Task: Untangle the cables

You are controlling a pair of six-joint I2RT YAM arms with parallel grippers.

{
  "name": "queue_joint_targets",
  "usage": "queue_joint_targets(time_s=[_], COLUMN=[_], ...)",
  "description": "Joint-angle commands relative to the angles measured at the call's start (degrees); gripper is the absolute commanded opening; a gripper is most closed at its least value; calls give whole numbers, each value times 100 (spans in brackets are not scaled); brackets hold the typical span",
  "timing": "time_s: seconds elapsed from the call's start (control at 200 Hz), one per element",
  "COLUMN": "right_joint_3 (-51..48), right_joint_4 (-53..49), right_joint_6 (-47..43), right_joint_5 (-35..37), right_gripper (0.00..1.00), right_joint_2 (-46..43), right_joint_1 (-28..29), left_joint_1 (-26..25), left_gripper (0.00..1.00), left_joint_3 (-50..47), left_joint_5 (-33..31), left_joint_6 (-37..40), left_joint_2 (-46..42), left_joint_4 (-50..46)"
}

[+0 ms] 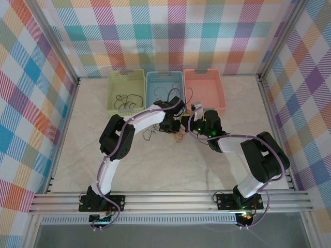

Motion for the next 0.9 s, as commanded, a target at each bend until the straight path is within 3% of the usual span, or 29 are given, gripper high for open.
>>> queue_joint_targets(time_s=[0.0, 0.28, 0.505, 0.73, 0.895], right_joint_3=[-134, -319, -390, -536, -571], right_joint_4=[247, 155, 146, 150, 139], right_joint_6=[92, 401, 537, 764, 868], right_joint_5=[343, 929, 977, 1078, 1129], right_gripper=[0, 0, 0, 0, 0], right_joint_2=[-169, -293, -330, -416, -411], right_joint_1=[-64, -266, -397, -618, -691], left_joint_1=[96, 158, 328, 729, 1163], left_gripper=[0, 0, 0, 0, 0], left_joint_3=[-689, -2304, -3201, -4101, -4852], left_joint_5=[-11, -200, -262, -377, -439], left_joint_6=[-146, -283, -402, -558, -744], left_joint_2=[-611, -1934, -2867, -4031, -5455], left_joint_4=[78, 617, 953, 1331, 1392])
